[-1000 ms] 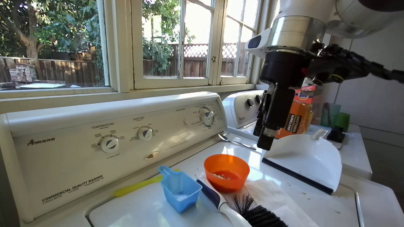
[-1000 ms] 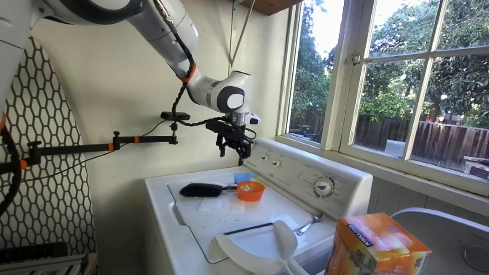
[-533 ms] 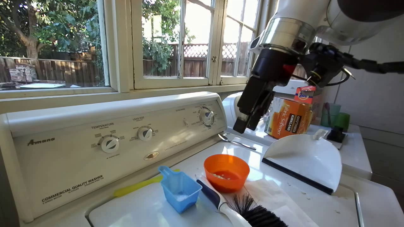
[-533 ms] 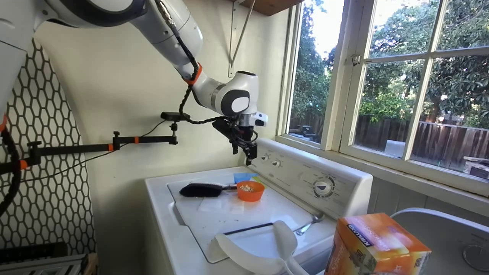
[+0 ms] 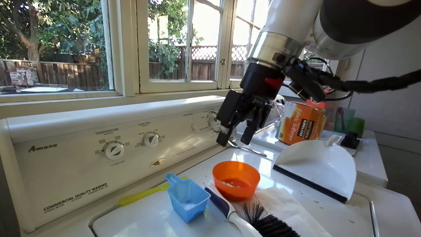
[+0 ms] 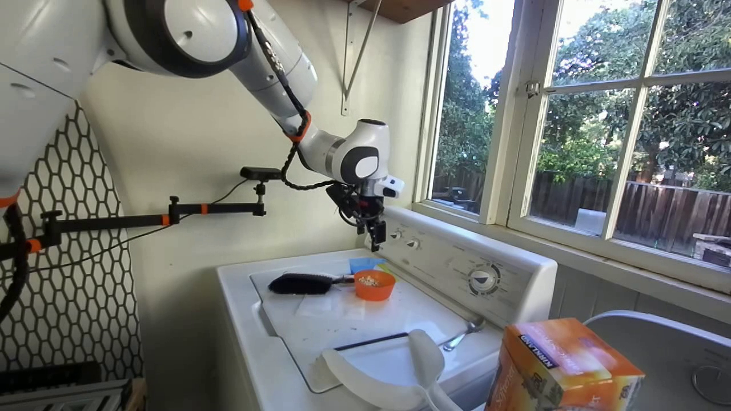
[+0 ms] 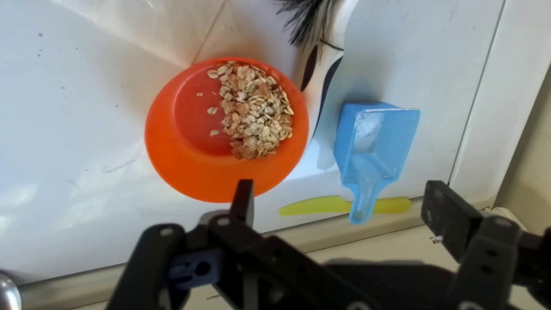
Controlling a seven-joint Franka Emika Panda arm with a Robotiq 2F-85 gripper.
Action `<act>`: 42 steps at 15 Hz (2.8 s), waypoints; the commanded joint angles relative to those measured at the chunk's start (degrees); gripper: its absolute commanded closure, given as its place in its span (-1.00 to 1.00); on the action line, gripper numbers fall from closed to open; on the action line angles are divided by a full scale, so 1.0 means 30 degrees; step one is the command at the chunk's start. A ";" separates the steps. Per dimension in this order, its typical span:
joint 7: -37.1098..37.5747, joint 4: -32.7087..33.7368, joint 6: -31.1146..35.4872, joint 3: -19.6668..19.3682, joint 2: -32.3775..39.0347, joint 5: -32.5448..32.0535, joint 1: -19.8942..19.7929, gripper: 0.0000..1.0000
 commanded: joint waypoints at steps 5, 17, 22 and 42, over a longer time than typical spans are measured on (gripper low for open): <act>0.1001 0.4926 -0.1797 -0.1302 0.4099 -0.1566 0.2254 -1.00; 0.1076 1.0070 -0.1400 -0.3321 0.8256 -0.2961 0.4050 -1.00; 0.0746 1.1287 -0.1687 -0.3615 0.9110 -0.2866 0.4233 -1.00; -0.2695 1.1556 -0.3963 -0.2139 0.9070 -0.2042 0.2794 -1.00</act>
